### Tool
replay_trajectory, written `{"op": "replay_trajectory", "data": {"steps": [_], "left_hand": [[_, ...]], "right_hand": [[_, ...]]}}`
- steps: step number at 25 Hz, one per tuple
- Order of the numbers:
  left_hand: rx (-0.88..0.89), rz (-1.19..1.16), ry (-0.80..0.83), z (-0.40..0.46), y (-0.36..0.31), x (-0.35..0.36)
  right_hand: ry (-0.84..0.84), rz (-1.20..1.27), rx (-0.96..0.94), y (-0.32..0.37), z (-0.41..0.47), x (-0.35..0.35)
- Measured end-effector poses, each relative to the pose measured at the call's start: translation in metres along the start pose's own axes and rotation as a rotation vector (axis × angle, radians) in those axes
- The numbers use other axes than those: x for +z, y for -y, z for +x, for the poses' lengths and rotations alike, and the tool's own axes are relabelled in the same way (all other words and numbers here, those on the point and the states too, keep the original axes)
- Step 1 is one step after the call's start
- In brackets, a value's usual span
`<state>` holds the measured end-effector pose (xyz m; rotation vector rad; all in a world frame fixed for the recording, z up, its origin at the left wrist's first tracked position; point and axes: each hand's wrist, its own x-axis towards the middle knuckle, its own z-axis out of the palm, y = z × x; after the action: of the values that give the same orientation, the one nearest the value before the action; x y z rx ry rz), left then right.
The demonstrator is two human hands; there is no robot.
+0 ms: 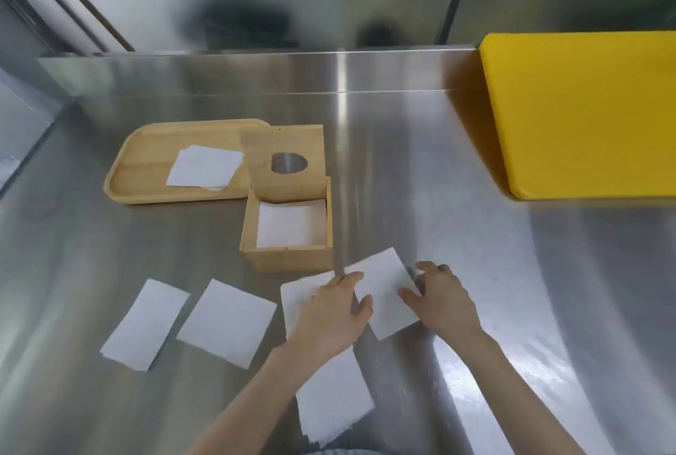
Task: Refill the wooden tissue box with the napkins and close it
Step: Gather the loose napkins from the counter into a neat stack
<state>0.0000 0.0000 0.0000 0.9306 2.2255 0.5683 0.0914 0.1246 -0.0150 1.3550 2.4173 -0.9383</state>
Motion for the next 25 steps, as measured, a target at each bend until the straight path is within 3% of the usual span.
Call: {"op": "replay_trajectory", "data": {"steps": [7, 14, 19, 22, 25], "left_hand": [[-0.067, -0.239, -0.007, 0.010, 0.012, 0.018], [-0.071, -0.318, 0.021, 0.011, 0.013, 0.025], [-0.124, -0.435, -0.062, 0.011, 0.013, 0.019], [-0.211, -0.662, -0.125, 0.008, 0.009, 0.013], [-0.309, -0.954, -0.038, -0.003, 0.011, 0.007]], "right_hand": [[-0.068, -0.176, 0.019, 0.005, 0.010, 0.018], [-0.048, -0.016, 0.015, 0.007, 0.011, 0.022], [-0.012, 0.383, -0.020, 0.014, 0.001, 0.016], [0.049, 0.635, 0.001, 0.020, -0.008, 0.006], [0.130, 0.809, -0.015, 0.028, -0.023, -0.005]]}}
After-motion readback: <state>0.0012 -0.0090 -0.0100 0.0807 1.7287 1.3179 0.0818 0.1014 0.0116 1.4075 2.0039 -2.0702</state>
